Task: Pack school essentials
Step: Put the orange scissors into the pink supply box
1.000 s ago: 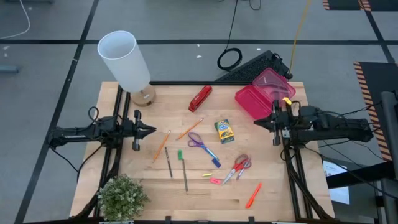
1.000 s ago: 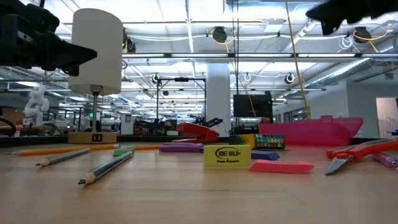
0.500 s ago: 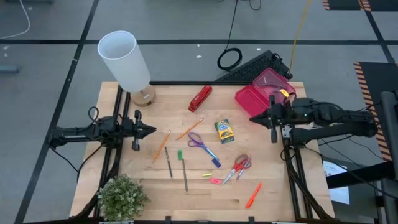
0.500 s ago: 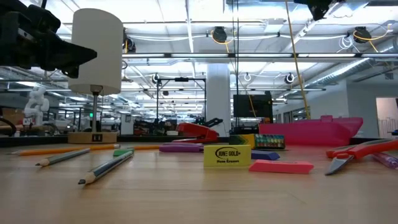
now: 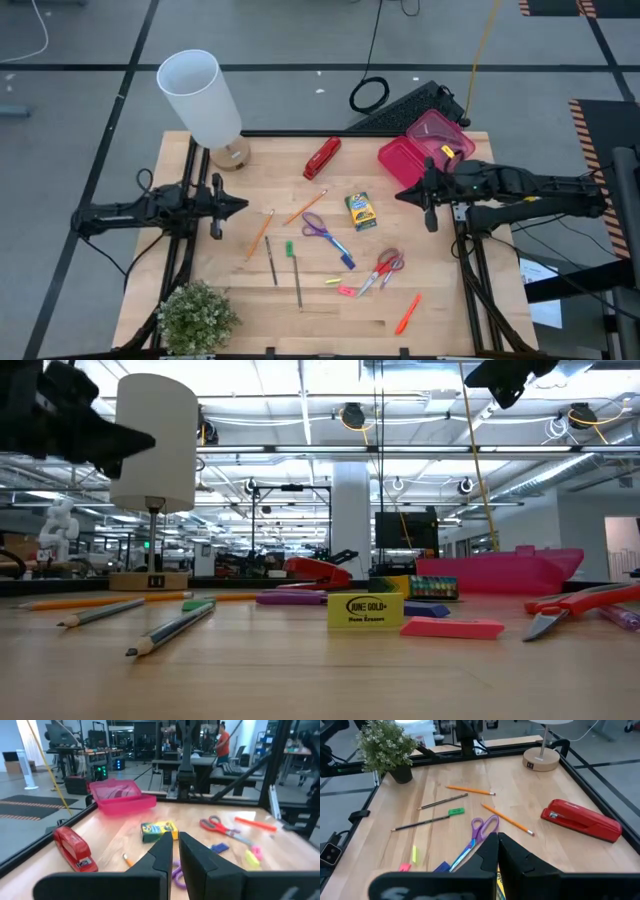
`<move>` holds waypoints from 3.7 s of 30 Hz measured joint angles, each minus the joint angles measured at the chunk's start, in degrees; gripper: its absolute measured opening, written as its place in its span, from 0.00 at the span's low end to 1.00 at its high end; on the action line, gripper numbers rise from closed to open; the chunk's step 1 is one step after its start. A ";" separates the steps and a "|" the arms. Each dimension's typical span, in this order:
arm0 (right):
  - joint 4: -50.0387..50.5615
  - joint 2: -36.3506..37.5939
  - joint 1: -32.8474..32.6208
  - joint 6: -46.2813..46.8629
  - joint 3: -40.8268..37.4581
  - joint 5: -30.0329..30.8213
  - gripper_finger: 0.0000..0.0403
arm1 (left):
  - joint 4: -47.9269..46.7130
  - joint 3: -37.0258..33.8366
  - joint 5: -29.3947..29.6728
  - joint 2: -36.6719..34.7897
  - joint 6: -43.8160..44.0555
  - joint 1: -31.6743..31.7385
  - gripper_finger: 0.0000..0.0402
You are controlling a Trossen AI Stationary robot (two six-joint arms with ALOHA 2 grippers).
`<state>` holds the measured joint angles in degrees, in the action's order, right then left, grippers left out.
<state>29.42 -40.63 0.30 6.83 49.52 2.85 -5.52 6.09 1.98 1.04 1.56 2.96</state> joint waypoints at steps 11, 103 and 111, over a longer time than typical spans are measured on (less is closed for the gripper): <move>-0.18 -1.52 0.00 0.66 -0.11 0.02 0.00 | -16.60 23.07 -0.25 14.05 0.18 -0.11 0.09; -7.80 -30.18 -15.27 -2.51 -12.33 -10.61 0.18 | -17.96 48.85 0.90 65.33 -7.65 -0.11 0.09; -5.49 -19.29 -9.23 4.51 -12.31 -5.72 0.19 | -17.46 48.85 1.09 65.33 -10.00 0.00 0.09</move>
<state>23.93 -59.93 -8.94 11.34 37.21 -2.87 -22.98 54.94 3.07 66.37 -8.44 2.96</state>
